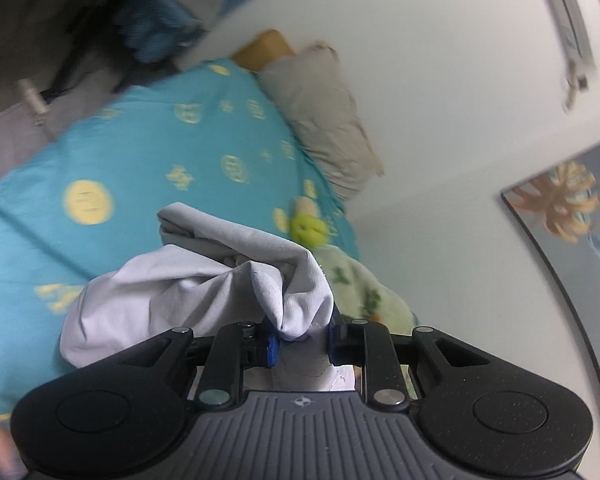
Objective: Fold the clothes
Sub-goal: 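Carry the folded shirt onto the green lion blanket with both grippers and release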
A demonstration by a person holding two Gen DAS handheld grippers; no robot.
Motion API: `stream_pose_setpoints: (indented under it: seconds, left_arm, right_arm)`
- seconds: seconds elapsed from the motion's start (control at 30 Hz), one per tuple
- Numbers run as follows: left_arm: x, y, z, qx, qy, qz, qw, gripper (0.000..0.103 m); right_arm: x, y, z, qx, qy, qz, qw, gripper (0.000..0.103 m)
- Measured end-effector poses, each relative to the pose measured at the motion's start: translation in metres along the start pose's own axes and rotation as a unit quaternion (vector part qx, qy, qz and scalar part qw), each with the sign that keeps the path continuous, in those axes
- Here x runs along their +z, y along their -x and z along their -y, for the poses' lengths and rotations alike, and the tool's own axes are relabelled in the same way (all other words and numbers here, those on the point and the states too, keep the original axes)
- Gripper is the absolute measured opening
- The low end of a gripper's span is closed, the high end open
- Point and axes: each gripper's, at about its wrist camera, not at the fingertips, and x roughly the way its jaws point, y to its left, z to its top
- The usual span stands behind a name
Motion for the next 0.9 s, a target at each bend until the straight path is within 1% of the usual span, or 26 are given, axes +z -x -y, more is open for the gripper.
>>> stream_pose_setpoints:
  seconds: [0.1,0.23,0.33,0.43,0.53,0.6,0.67,0.73,0.83,0.9]
  left_arm:
    - [0.002,-0.064,0.052,-0.038,-0.023,-0.024,0.9987,0.023]
    - [0.006,-0.149,0.122,-0.088,-0.053,-0.055,0.9932,0.023]
    - [0.000,-0.208,0.166,-0.126,-0.077,-0.073,0.9863,0.023]
    - [-0.015,-0.263,0.200,-0.162,-0.100,-0.085,0.9781,0.024]
    - [-0.044,-0.305,0.209,-0.177,-0.106,-0.098,0.9735,0.024]
    - [-0.064,-0.326,0.200,-0.174,-0.109,-0.112,0.9723,0.024]
    - [-0.083,-0.343,0.184,-0.162,-0.119,-0.130,0.9710,0.024]
    - [-0.102,-0.347,0.167,-0.147,-0.141,-0.152,0.9672,0.024]
    - [-0.122,-0.336,0.142,-0.142,-0.166,-0.176,0.9599,0.024]
    - [-0.133,-0.325,0.128,-0.139,-0.184,-0.190,0.9544,0.024]
  right_arm:
    - [0.064,0.012,-0.015,0.001,0.022,0.031,0.999,0.023]
    - [0.157,0.028,-0.038,-0.013,0.068,0.095,0.993,0.023]
    - [0.221,0.044,-0.052,-0.027,0.098,0.151,0.983,0.023]
    - [0.261,0.060,-0.065,-0.051,0.156,0.199,0.966,0.023]
    - [0.282,0.070,-0.055,-0.070,0.182,0.236,0.952,0.023]
    - [0.287,0.075,-0.036,-0.089,0.183,0.246,0.948,0.023]
    - [0.287,0.078,-0.011,-0.110,0.171,0.243,0.948,0.023]
    - [0.283,0.081,0.015,-0.132,0.159,0.228,0.952,0.023]
    - [0.268,0.090,0.047,-0.144,0.137,0.205,0.958,0.023]
    - [0.250,0.098,0.060,-0.146,0.133,0.195,0.961,0.023]
